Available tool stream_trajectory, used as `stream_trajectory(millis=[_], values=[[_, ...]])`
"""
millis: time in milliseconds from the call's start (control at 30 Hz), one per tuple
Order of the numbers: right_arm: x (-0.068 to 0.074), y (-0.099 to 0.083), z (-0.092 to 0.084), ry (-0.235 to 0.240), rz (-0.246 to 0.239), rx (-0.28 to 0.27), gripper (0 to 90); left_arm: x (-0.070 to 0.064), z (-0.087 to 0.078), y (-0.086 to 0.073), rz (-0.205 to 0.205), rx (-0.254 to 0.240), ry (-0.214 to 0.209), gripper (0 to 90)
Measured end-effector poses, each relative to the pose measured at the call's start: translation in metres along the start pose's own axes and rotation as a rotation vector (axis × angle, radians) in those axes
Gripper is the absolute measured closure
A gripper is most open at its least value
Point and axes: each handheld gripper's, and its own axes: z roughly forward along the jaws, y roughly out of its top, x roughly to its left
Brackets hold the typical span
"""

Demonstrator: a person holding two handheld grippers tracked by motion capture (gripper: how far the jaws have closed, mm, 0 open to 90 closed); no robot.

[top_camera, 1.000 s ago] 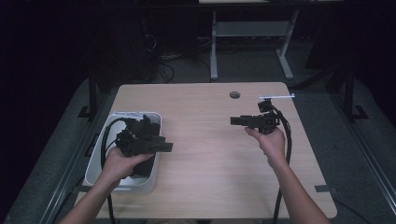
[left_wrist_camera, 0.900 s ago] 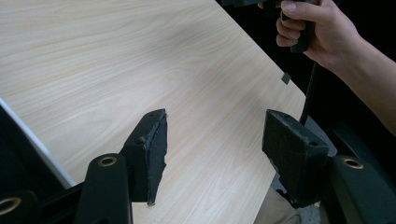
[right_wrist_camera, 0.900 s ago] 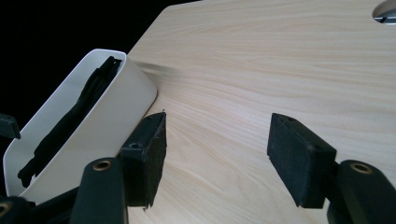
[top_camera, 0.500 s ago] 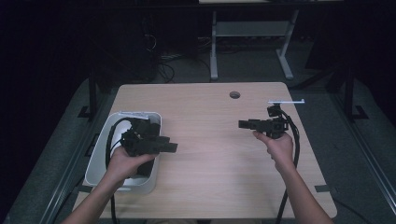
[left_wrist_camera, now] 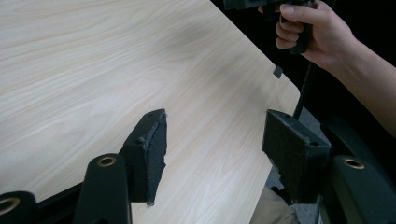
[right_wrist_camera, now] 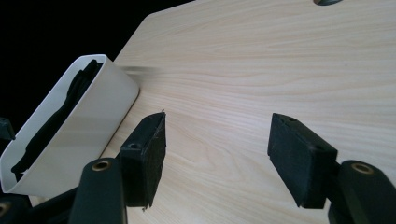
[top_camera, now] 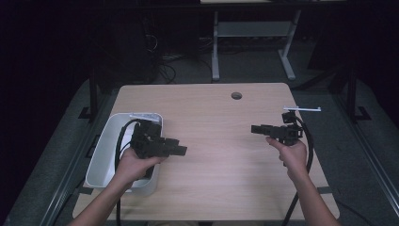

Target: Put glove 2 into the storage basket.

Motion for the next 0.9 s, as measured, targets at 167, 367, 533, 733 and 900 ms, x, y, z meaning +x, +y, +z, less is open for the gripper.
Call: stream_trajectory(millis=[167, 367, 533, 733, 900], values=[[-0.006, -0.006, -0.004, -0.011, 0.004, 0.010, 36.8, -0.003, 0.009, 0.000, 0.011, 0.016, -0.012, 39.7], [-0.015, -0.016, -0.008, -0.020, 0.023, 0.014, 36.8, -0.007, 0.019, 0.001, 0.019, 0.027, -0.019, 39.6], [-0.022, -0.021, -0.012, -0.028, 0.029, 0.018, 36.7, -0.010, 0.024, 0.001, 0.023, 0.033, -0.027, 39.4], [-0.026, -0.026, -0.016, -0.033, 0.038, 0.014, 36.7, -0.012, 0.030, -0.001, 0.012, 0.036, -0.031, 38.6], [-0.031, -0.031, -0.019, -0.034, 0.042, 0.011, 36.7, -0.012, 0.036, -0.003, 0.013, 0.045, -0.035, 38.1]])
